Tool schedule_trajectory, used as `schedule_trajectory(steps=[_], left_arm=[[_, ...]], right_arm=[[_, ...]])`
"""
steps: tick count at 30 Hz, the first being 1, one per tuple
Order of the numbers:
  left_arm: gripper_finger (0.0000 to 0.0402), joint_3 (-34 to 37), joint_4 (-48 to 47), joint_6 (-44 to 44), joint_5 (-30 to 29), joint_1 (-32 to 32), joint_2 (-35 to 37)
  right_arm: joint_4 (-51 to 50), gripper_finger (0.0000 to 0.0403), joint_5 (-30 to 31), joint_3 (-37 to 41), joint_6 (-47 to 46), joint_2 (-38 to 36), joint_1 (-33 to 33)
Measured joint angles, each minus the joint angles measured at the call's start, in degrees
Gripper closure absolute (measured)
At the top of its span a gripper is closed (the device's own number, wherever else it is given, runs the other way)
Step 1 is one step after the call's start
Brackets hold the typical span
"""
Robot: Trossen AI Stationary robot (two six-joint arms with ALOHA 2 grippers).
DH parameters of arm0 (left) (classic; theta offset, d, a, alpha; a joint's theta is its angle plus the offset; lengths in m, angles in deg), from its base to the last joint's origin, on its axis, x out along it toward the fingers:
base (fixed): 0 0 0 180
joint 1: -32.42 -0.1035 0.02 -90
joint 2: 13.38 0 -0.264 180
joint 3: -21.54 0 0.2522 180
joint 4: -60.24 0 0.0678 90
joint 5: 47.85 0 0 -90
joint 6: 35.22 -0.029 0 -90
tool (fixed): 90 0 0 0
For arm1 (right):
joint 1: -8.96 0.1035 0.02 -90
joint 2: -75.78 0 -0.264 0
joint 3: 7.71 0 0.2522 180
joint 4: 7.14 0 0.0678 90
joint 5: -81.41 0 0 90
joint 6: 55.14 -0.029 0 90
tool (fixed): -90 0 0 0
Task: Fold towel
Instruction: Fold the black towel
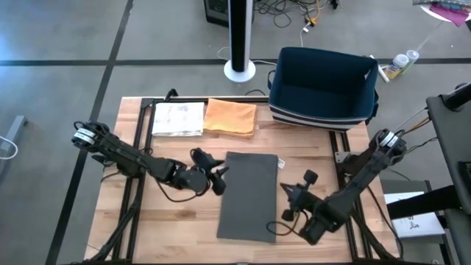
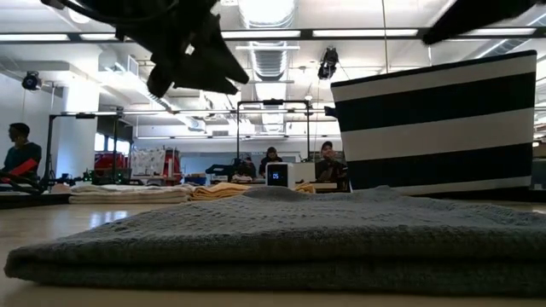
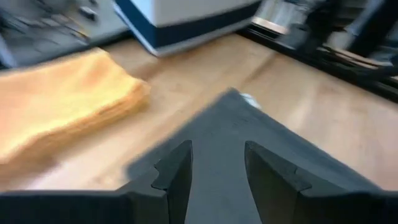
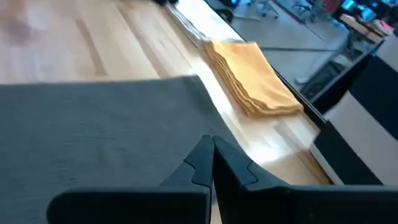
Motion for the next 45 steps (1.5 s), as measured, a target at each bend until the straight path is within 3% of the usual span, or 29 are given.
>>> schedule_trajectory(steps=[3, 6, 16, 22, 27, 30, 34, 39, 45], left_arm=[[0.026, 0.14, -0.27, -0.83, -3.12, -0.17, 0.0], [0.0261, 0.22, 0.17, 0.17, -1.84, -0.78, -0.68], [0.0283, 0.28, 2.9, -11.93, 21.95, -3.56, -4.7], [0.0287, 1.66, 3.03, -21.73, 31.12, -2.81, -5.64], [0.0287, 4.35, 3.18, -26.03, 31.79, -2.9, -7.98], [0.0288, 4.62, 3.63, -29.5, 31.8, -2.92, -9.93], [0.0306, 4.56, 5.55, -30.98, 32.08, -2.9, -11.49], [0.0389, 3.93, 6.01, -27.49, 31.89, -1.52, -11.57], [0.0399, 4.41, 5.59, -27.54, 29.67, -0.46, -12.58]], right_arm=[[0.24, 0.0403, -4.16, 2.03, -3.84, -0.48, -4.0], [2.28, 0.0393, -7.39, 4.05, -4.66, -1.22, -7.31], [31.85, 0.0314, -10.61, 18.53, 9.12, -4.11, -8.15], [59.6, 0.0303, -15.94, 28.13, 29.73, -4.19, -5.39], [77.43, 0.032, -16.2, 34.33, 35.63, -1.33, -6.61], [81.7, 0.0341, -16.17, 36.07, 37.61, -0.94, -7.46], [83.35, 0.0376, -16.17, 36.35, 41.44, -0.92, -8.52], [83.25, 0.04, -16.15, 36.36, 40.12, -0.92, -8.73], [83.56, 0.0402, -17.08, 36.26, 37.38, 1.9, -8.78]])
